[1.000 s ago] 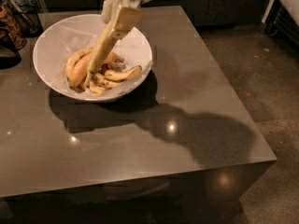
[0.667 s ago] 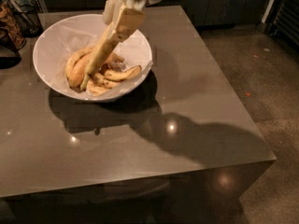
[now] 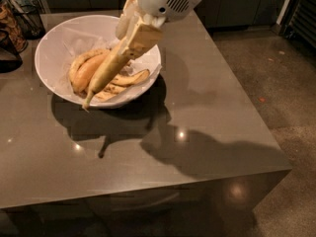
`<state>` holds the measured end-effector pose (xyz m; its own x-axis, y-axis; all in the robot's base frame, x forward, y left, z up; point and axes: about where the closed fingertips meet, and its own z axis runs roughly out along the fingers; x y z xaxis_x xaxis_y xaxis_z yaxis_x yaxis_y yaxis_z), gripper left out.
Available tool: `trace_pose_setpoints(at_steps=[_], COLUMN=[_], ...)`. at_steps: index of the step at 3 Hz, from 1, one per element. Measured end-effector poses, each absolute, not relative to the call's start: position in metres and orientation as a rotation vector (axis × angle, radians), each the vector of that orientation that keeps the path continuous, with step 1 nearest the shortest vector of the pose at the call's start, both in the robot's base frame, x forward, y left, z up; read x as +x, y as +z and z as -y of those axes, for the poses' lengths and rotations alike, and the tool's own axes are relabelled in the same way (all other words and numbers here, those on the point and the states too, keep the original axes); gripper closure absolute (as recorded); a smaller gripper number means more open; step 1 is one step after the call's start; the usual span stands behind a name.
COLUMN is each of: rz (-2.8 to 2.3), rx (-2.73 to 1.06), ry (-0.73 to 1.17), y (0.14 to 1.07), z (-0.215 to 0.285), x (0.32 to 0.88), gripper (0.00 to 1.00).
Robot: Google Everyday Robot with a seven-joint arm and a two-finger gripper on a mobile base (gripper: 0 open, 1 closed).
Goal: Pick banana from white bowl
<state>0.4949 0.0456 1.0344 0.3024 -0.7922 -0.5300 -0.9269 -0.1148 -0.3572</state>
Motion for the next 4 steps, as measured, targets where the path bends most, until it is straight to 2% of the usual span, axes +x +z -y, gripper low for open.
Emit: trace_pose_setpoints(at_steps=[3,4], rz=[-1.622,-1.625], rx=[-1.752,-1.753], ry=[0.305,0.308], y=[1.024,1.022], z=[-0.017,-0.017], x=[0.403,0.4], gripper=[1.0,1.0])
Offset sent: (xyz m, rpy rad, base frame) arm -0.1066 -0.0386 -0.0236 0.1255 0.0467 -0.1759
